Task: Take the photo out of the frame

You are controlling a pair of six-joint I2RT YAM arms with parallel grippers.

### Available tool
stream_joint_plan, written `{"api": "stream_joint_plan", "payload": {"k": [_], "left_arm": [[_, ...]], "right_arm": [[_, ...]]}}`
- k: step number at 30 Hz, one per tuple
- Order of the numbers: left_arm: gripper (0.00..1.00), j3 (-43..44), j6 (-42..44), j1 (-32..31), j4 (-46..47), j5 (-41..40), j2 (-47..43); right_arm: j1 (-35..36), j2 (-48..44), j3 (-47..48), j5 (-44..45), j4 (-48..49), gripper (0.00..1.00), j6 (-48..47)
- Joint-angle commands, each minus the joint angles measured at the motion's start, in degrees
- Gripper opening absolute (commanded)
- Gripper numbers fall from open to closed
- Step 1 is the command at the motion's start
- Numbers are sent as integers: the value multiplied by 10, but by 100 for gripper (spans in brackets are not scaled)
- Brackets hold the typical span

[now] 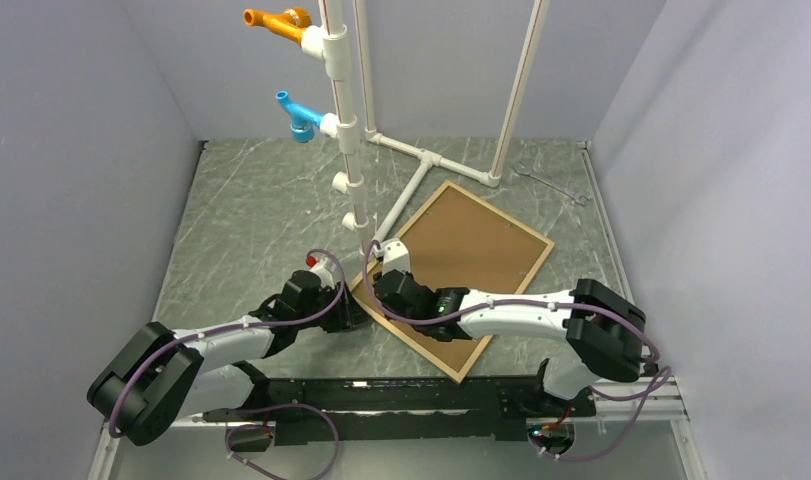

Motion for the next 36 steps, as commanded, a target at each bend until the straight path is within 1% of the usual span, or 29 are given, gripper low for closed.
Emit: {"api": "stream_joint_plan", "payload": {"k": [1,4,7,11,14,20,30,36], "left_arm": [[47,1,-4,1,8,9,-5],[47,-4,-8,1,13,11,-6],[47,-8,-8,1,16,11,-8],[48,-6,-7,1,17,12,-6],[48,-6,-6,1,20,12,0],[47,-10,-11,1,39,24,14],[47,-13,-13,1,35,22,4],[46,-23,-25,-1,62,32,17]], "right_arm": [[11,12,24,16,26,0,11],[14,0,38,54,-14,0,12],[14,-30,38,67,-42,0,12],[17,-65,13,49,-50,0,33],[18,-72,-16,29,-27,0,41],[20,-45,-12,28,-21,0,51],[28,-1,4,37,1,0,44],[33,17,18,88,36,0,45]]}}
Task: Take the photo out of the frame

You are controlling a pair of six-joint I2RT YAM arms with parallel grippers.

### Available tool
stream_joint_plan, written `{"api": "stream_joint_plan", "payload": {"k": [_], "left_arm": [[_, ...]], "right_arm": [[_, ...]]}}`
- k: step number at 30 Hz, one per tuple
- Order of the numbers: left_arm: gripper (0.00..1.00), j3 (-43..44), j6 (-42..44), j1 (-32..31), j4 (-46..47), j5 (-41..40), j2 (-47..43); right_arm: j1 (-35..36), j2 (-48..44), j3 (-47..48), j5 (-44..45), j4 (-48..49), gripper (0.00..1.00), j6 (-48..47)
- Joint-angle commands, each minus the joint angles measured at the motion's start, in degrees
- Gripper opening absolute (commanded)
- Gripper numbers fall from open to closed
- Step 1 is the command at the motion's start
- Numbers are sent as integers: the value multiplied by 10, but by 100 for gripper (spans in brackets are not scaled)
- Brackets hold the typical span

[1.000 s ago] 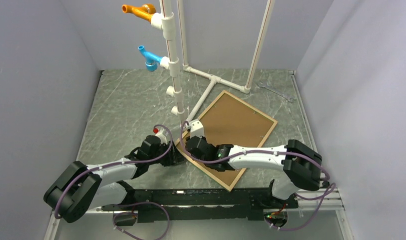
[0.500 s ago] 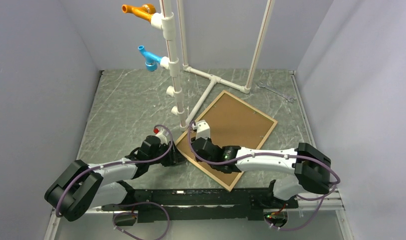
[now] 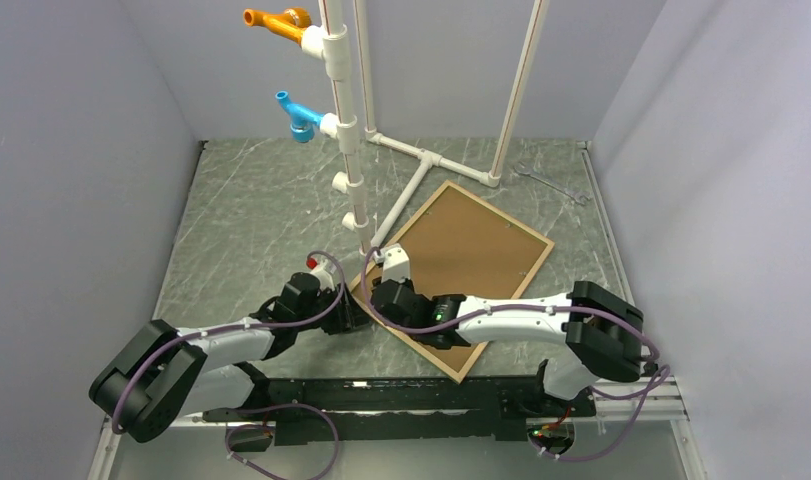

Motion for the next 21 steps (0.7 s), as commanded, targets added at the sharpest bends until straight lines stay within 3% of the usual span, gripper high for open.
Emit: {"api": "stream_joint_plan", "payload": {"k": [1,12,15,21], "left_arm": [[46,-15,-13,-1,35,15,9],[46,-24,-21,-8,44,14,6],[46,-24,-19,-7,41,12,4],[48,-22,-19,-8,46,14,-1]], "right_arm": [[7,18,23,61,46,0,7],[25,72,80,229,-25,0,16],[25,57,80,223,-32,0,13],[4,-19,25,144,43,0,-13]]}}
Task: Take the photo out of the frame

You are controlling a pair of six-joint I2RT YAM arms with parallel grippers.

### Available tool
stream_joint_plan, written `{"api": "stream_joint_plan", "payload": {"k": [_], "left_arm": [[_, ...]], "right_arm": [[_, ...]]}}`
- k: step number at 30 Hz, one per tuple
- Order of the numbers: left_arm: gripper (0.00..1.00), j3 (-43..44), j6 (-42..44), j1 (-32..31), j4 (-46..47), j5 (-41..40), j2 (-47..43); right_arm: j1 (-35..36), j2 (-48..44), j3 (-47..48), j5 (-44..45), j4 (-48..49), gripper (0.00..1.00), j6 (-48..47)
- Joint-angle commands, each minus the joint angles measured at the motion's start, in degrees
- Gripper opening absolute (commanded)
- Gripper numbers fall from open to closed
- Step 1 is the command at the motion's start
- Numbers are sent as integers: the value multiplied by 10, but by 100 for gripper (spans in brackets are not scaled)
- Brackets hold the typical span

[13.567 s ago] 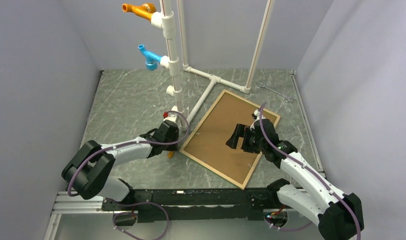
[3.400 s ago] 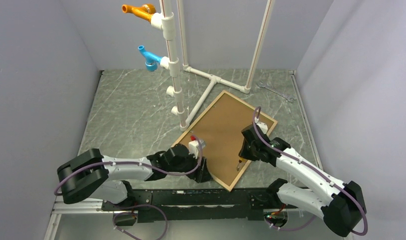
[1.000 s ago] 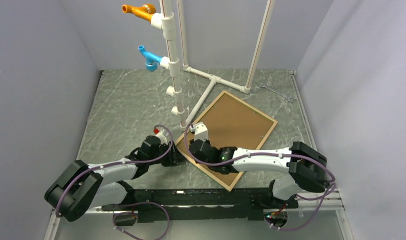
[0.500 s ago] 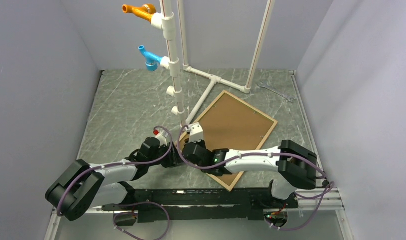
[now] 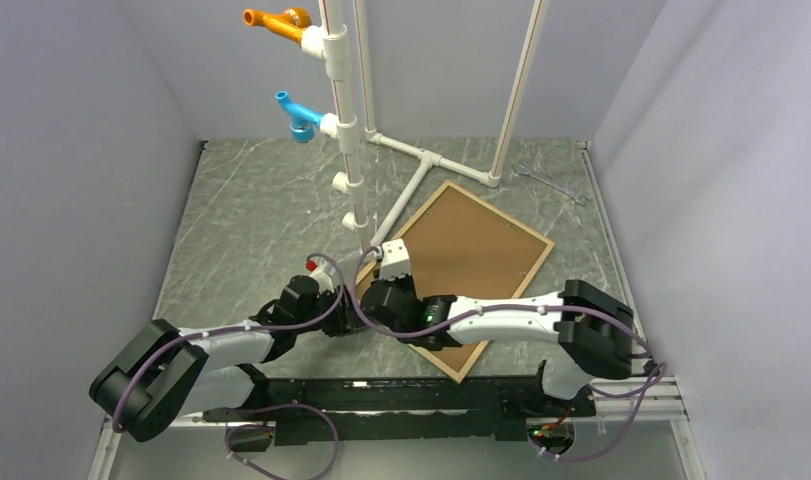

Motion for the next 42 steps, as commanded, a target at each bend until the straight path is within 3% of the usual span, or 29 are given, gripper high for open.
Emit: {"api": "stream_joint_plan", "payload": {"k": [1,4,8,17,42], "left_arm": [[50,-5,0,-3,15,8,-8],[57,-10,-3,-3,21,7,-29],[60,1,15,-3,-38,-12,-70],[67,49,75,15,-172,-51,-115],[64,52,51,44,-63,12,-24]], "right_arm": [[-23,-77,-35,-42,77,0,-21],[-64,-114,-75,-97,120,0,-6],[-161,-147,-125,-229,189,0,35],[-320,-81,-97,-435,250,0,40],[-396,132,-7,-593,367,0,67]]}}
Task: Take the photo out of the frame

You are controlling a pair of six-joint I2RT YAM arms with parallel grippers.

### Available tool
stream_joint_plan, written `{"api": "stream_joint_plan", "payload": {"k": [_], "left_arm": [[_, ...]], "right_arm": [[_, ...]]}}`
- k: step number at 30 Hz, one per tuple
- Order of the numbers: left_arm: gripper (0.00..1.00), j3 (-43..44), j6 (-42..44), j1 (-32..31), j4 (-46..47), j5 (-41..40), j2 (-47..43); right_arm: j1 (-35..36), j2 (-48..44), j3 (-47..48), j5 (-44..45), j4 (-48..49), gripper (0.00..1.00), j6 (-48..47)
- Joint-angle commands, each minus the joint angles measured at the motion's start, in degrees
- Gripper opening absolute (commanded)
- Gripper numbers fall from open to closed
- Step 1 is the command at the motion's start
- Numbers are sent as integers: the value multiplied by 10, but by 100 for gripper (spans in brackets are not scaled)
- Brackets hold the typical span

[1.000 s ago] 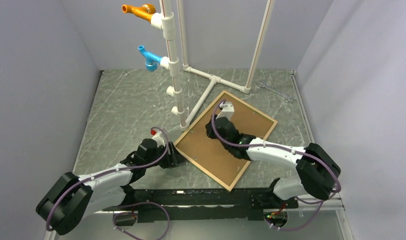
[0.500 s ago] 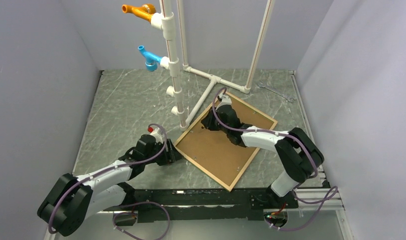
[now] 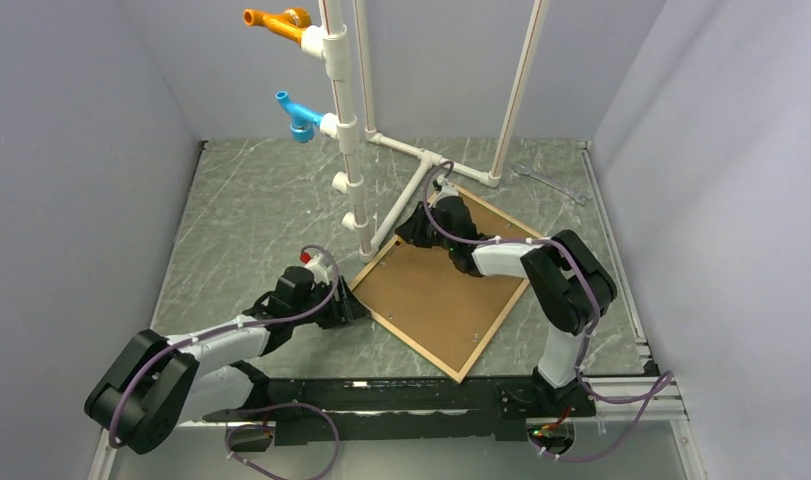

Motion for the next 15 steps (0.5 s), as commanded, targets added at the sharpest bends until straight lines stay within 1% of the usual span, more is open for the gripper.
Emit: {"api": "stream_joint_plan", "payload": {"k": [1,6,15], "left_arm": [[63,16,-3,2,41,14,18],[63,14,-7,2,54,16,30],[62,13,-9,2,64,19,37]], "right_arm": [[-5,25,28,-50,44,0,13],[-5,48,22,-98,66,0,31],[-4,64,0,-139,94,0,37]]}}
